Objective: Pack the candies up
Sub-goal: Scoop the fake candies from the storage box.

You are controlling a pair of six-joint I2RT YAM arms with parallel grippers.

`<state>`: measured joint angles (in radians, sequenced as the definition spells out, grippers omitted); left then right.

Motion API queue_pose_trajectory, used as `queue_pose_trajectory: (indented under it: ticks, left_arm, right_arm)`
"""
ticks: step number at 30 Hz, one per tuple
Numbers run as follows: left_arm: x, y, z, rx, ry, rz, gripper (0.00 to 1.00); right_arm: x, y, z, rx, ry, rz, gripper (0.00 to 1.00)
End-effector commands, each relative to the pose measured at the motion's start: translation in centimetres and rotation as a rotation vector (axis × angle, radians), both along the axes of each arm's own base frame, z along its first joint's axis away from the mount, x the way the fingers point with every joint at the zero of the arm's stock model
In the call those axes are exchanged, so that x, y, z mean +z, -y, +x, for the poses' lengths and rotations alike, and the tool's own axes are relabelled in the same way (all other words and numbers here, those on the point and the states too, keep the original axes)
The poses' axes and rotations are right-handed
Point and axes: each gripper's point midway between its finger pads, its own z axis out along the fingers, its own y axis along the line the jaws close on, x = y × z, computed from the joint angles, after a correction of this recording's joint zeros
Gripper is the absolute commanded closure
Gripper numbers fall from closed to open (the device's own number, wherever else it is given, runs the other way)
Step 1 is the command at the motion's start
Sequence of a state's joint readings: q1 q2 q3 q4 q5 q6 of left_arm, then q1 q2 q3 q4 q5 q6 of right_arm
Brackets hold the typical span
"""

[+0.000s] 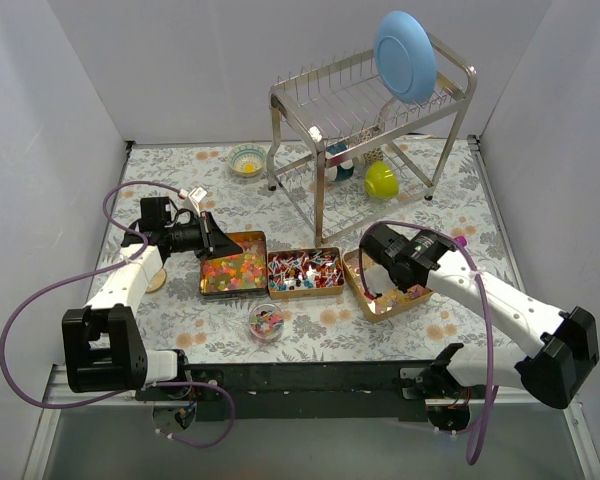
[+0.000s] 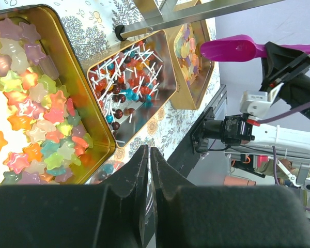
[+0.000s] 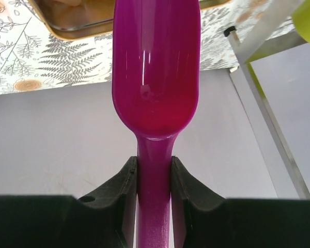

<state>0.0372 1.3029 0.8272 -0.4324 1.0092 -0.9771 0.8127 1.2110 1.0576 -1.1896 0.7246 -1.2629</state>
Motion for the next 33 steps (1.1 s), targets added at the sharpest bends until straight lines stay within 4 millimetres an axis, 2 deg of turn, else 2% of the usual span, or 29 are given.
queue_pose_trajectory:
  ticks: [1,7,14,20,24,29,33]
  left_arm:
    - [1.4,0.2,-0.2,-0.014,0.066,-0.011,0.94]
    - [1.3,0.2,-0.7,-0.018,0.067,-0.01,0.94]
    - [1.2,0.2,-0.7,-0.017,0.061,-0.011,0.93]
    - [0.9,0.1,-0.7,-0.016,0.056,-0.002,0.93]
    - [0.7,0.1,-0.8,-0.018,0.052,0.002,0.93]
    - [0.5,0.1,-0.6,-0.016,0.05,0.006,0.92]
    - [0.3,0.0,-0.5,-0.013,0.042,0.009,0.92]
  right_arm:
    - [-0.3,2.1,-0.5,0.209,-0.195,-0.304,0.99]
    - [-1.7,3.4,-0.8,0.245,-0.257,-0.447,0.99]
    - [-3.4,2.7,-0.8,0.21,-0.307,-0.466,0.99]
    - [-4.6,-0.4,-0.7,0.143,-0.313,-0.335,0.99]
    - [-5.0,-1.0,-0.9,0.075,-0.31,-0.269,0.99]
    - [-6.0,-0.8,-2.6,-0.019,-0.322,-0.164,0.99]
    - [-5.8,-2.5,-3.1,-0.155,-0.31,0.017,0.99]
